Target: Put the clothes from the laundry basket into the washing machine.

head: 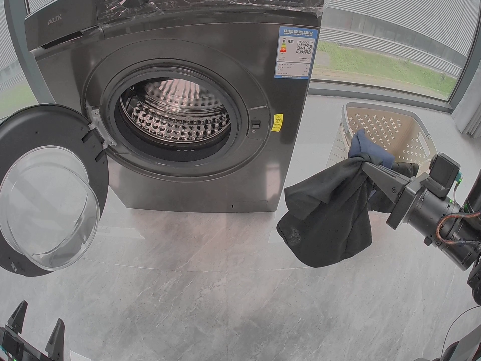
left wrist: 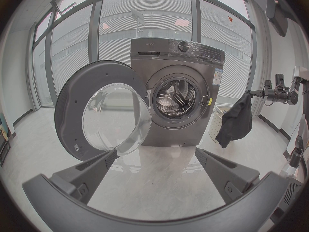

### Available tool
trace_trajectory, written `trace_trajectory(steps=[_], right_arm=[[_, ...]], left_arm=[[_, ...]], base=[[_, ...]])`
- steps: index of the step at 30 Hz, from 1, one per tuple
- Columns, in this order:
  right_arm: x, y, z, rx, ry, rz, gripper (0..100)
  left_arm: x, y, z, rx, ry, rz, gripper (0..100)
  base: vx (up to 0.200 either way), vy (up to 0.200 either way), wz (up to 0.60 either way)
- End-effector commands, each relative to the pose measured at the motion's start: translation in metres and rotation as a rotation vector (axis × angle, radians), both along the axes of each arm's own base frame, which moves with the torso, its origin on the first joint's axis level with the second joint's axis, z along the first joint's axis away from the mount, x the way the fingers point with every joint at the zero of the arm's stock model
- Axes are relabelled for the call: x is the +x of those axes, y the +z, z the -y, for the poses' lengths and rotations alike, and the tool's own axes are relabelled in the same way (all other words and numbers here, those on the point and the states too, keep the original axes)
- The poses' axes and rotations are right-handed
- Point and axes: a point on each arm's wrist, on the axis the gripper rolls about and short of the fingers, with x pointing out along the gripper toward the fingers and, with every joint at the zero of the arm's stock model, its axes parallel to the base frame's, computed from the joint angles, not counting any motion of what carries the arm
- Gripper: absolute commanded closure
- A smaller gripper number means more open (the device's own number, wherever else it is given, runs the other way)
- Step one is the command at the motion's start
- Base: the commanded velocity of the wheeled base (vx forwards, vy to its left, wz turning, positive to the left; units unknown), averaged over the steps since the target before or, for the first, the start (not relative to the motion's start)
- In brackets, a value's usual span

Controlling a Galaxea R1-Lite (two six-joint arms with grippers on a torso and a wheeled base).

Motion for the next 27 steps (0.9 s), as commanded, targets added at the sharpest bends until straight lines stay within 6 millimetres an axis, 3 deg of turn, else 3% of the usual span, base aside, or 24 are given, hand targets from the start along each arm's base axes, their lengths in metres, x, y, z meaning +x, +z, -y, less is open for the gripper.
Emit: trace_trajectory(steps=[1, 10, 22, 27], right_arm=[[-0.0005, 0.0009, 0.0002, 0.002, 0.001, 0.003, 100], [-0.0005, 0.0, 0.0006, 0.0, -0.001, -0.001, 100], [-0.0006, 0.0004, 0.0011, 0.001, -0.002, 0.002, 100], [-0.0011, 0.0008, 0.001, 0.002, -0.001, 0.003, 100]], left_arm=[[0.0001, -0.0034, 0.0, -0.001, 0.0, -0.002, 0], [0.0001, -0.0034, 0.0, -0.001, 0.001, -0.002, 0], [0.0001, -0.0034, 0.0, 0.001, 0.0, -0.002, 0], [0.0001, -0.0034, 0.0, -0.001, 0.0, -0.002, 0]], base=[[0.0, 0.2, 0.0], [0.0, 0.2, 0.0], [0.0, 0.0, 0.0], [0.2, 0.0, 0.0]])
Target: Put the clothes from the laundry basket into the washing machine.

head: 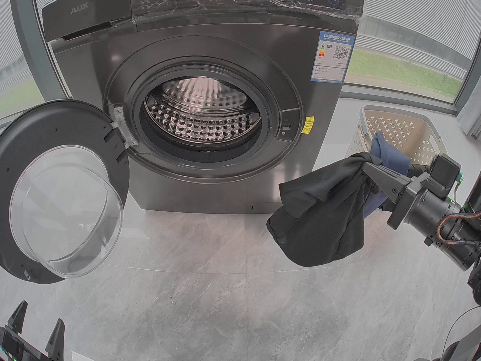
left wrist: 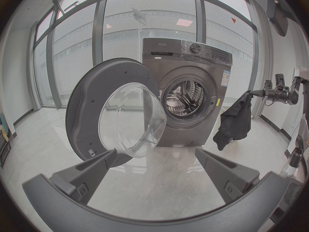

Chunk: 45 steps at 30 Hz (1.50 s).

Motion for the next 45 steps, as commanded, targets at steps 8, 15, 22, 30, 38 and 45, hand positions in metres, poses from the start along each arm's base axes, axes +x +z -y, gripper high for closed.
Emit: trace_trajectory(steps=[8, 15, 22, 30, 38, 45], right_arm=[[-0.001, 0.001, 0.0, 0.002, 0.002, 0.003, 100], [-0.001, 0.0, 0.001, 0.0, 0.0, -0.001, 100], [-0.002, 0.0, 0.001, 0.001, 0.0, 0.001, 100], [-0.003, -0.004, 0.002, -0.005, 0.0, -0.011, 100], [-0.007, -0.008, -0.004, -0.001, 0.036, -0.034, 100], [-0.001, -0.012, -0.039, -0.001, 0.09, -0.07, 100]], left_arm=[[0.0, -0.003, 0.0, 0.0, 0.0, -0.001, 0], [0.0, -0.003, 0.0, 0.0, 0.0, -0.001, 0], [0.0, -0.003, 0.0, 0.0, 0.0, -0.001, 0], [0.0, -0.003, 0.0, 0.002, 0.0, -0.001, 0], [0.0, -0.004, 0.0, 0.007, 0.006, 0.002, 0], [0.0, -0.005, 0.0, 0.046, 0.006, 0.001, 0]], base=[[0.025, 0.025, 0.0], [0.0, 0.2, 0.0], [0.0, 0.114, 0.0], [0.0, 0.0, 0.0], [0.0, 0.0, 0.0], [0.0, 0.0, 0.0]])
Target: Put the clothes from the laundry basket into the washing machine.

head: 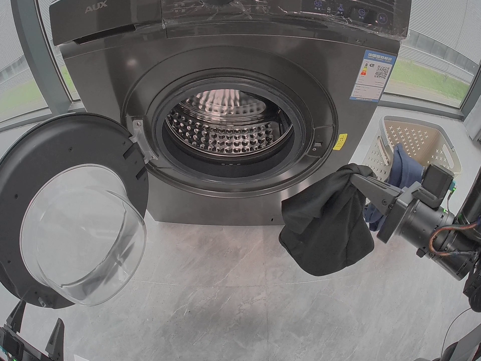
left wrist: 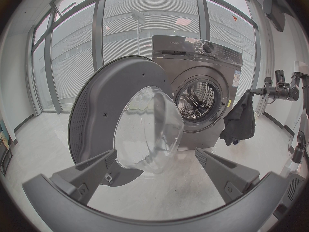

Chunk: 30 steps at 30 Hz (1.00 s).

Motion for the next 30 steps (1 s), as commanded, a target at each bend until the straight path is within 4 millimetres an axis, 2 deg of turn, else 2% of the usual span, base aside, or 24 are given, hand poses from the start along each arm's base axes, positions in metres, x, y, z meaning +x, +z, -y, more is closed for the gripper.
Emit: trace_trajectory(steps=[1, 5, 11, 12, 14, 16, 18, 19, 21, 22, 24, 25, 26, 28, 29, 30], right_arm=[[0.006, -0.005, -0.024, -0.009, 0.037, -0.028, 100], [0.005, -0.012, -0.04, 0.001, 0.071, -0.069, 100], [0.016, -0.001, -0.054, 0.084, 0.083, -0.07, 100], [0.02, 0.001, -0.058, 0.092, 0.084, -0.065, 100], [0.024, 0.003, -0.062, 0.102, 0.084, -0.057, 100], [0.026, 0.01, -0.065, 0.132, 0.092, -0.028, 100], [0.03, 0.014, -0.068, 0.162, 0.102, -0.013, 100], [0.03, 0.014, -0.069, 0.162, 0.103, -0.013, 100], [0.034, 0.018, -0.073, 0.182, 0.109, -0.006, 100], [0.034, 0.018, -0.073, 0.182, 0.109, -0.006, 100], [0.039, 0.018, -0.078, 0.185, 0.12, -0.005, 100], [0.04, 0.018, -0.079, 0.185, 0.12, -0.005, 100], [0.047, 0.016, -0.085, 0.186, 0.117, -0.004, 100], [0.049, 0.018, -0.087, 0.19, 0.118, 0.001, 100], [0.052, 0.02, -0.09, 0.197, 0.119, 0.009, 100], [0.051, 0.021, -0.09, 0.198, 0.12, 0.01, 100]], left_arm=[[0.0, -0.005, 0.0, 0.01, -0.002, -0.004, 0], [0.001, -0.005, 0.0, 0.007, 0.0, -0.01, 0], [0.001, -0.005, 0.0, 0.015, 0.006, -0.007, 0], [0.0, 0.002, 0.0, 0.007, 0.002, 0.041, 0], [-0.009, 0.036, 0.002, 0.019, -0.059, 0.209, 0], [-0.011, 0.055, 0.005, 0.038, -0.171, 0.22, 0], [-0.008, 0.063, 0.007, 0.041, -0.299, 0.18, 0], [-0.007, 0.063, 0.008, 0.039, -0.307, 0.174, 0], [0.008, 0.068, 0.01, 0.001, -0.411, 0.049, 0], [0.008, 0.068, 0.01, 0.001, -0.411, 0.049, 0], [0.032, 0.076, 0.011, -0.02, -0.503, -0.081, 0], [0.033, 0.076, 0.011, -0.022, -0.508, -0.087, 0], [0.048, 0.085, 0.012, -0.038, -0.579, -0.144, 0], [0.053, 0.088, 0.013, -0.045, -0.605, -0.16, 0], [0.068, 0.094, 0.015, -0.055, -0.662, -0.196, 0], [0.069, 0.094, 0.016, -0.056, -0.668, -0.201, 0]], base=[[0.0, 0.0, 0.0], [0.0, 0.0, 0.0], [0.0, 0.0, 0.0], [0.0, 0.0, 0.0], [0.0, 0.0, 0.0], [0.0, 0.0, 0.0], [0.0, 0.0, 0.0], [0.0, 0.0, 0.0], [0.0, 0.0, 0.0], [0.0, 0.0, 0.0], [0.0, 0.0, 0.0], [0.0, 0.0, 0.0], [0.0, 0.0, 0.0], [0.0, 0.0, 0.0], [0.0, 0.0, 0.0], [0.0, 0.0, 0.0]])
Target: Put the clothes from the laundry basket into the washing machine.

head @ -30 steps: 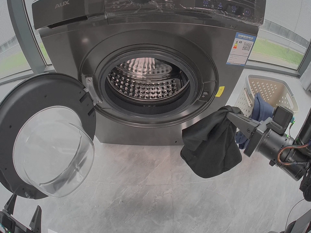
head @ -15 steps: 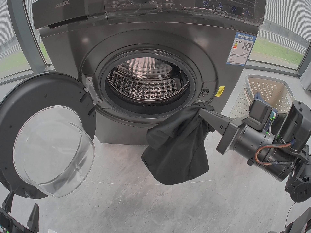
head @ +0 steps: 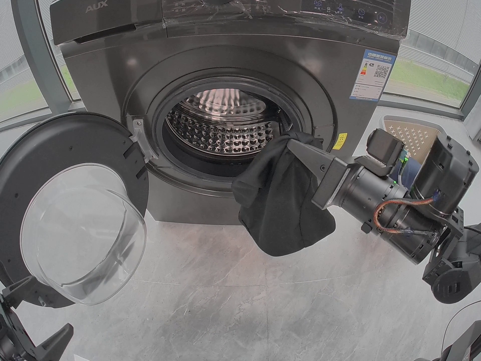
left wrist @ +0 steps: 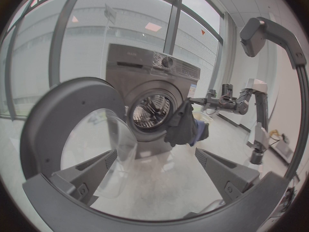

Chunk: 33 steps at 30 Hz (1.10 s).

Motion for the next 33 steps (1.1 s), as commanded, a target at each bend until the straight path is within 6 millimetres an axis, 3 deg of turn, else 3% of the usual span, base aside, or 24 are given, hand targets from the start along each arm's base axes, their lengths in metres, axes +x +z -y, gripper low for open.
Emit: trace_trajectory(steps=[1, 9, 11, 12, 15, 33], right_arm=[[0.019, 0.003, -0.02, 0.023, 0.009, 0.014, 100], [0.022, 0.006, -0.023, 0.036, 0.011, 0.027, 100], [0.022, 0.006, -0.023, 0.038, 0.01, 0.027, 100], [0.022, 0.007, -0.024, 0.041, 0.01, 0.029, 100], [0.023, 0.01, -0.024, 0.048, 0.007, 0.035, 100], [0.014, 0.013, -0.032, 0.088, 0.054, 0.035, 100]], left_arm=[[0.064, 0.026, 0.008, -0.004, -0.238, -0.252, 0], [0.116, 0.018, 0.036, 0.024, -0.401, -0.369, 0], [0.12, 0.016, 0.038, 0.024, -0.408, -0.375, 0], [0.136, 0.012, 0.049, 0.025, -0.441, -0.392, 0], [0.154, 0.01, 0.061, 0.019, -0.465, -0.384, 0], [0.201, -0.026, 0.109, 0.061, -0.55, -0.477, 0]], base=[[0.0, 0.0, 0.0], [0.0, 0.0, 0.0], [0.0, 0.0, 0.0], [0.0, 0.0, 0.0], [0.0, 0.0, 0.0], [0.0, 0.0, 0.0]])
